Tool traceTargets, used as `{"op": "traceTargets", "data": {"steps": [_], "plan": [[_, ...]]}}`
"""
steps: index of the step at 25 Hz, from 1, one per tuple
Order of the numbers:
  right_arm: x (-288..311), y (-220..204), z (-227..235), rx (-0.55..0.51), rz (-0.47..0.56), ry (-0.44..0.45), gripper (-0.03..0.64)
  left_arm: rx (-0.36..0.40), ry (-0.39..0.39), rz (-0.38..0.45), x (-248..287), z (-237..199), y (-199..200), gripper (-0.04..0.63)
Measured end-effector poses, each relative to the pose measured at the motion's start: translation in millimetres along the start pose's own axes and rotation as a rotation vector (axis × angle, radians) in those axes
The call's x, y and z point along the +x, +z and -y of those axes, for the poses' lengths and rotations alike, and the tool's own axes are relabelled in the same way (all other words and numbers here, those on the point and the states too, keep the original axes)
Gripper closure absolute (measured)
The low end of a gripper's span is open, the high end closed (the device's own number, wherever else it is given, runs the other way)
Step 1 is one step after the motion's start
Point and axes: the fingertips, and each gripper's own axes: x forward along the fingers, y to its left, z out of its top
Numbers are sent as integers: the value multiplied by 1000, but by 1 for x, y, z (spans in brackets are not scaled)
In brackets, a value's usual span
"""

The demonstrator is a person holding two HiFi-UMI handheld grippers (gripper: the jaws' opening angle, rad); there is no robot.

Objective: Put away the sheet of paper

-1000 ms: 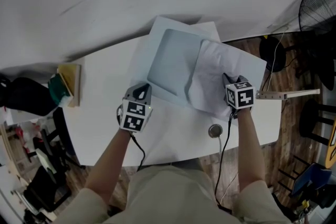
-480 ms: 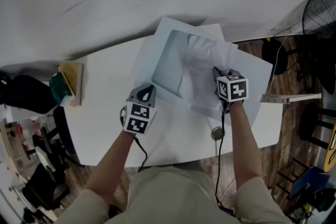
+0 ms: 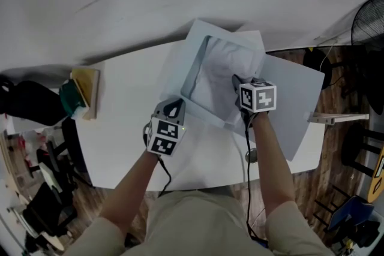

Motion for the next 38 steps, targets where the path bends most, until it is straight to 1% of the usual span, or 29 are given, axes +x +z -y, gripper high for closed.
{"op": "traceTargets", "data": {"steps": [4,6,8,14,21,28,29,31,32,34,35,38], "plan": [[10,3,-12,70,13,41,594,-7,-6,4,0,0,-1,575],[14,6,-17,118,25,65,594,-1,-8,8,1,0,0,575],[19,8,-21,143,32,74,594,6,-9,12,2,0,0,575],[36,16,-40,146,44,85,594,-11,-9,13,2,0,0,575],[50,23,-56,208,56,126,594,-11,-13,11,2,1,0,575],[53,27,-64,202,65,137,591,-28,-19,17,2,-1,-1,575],[52,27,-65,191,62,134,563,-28,-20,18,2,-1,-1,575],[50,26,-68,160,51,123,412,-26,-22,19,2,-1,-1,575],[48,26,-69,140,47,109,364,-24,-21,20,2,-1,-1,575],[44,26,-66,97,38,56,296,-24,-20,23,3,-1,0,575],[42,25,-64,74,30,23,240,-26,-19,23,3,-1,-1,575],[38,22,-62,-6,3,-47,171,-26,-18,24,3,-1,-1,575]]}}
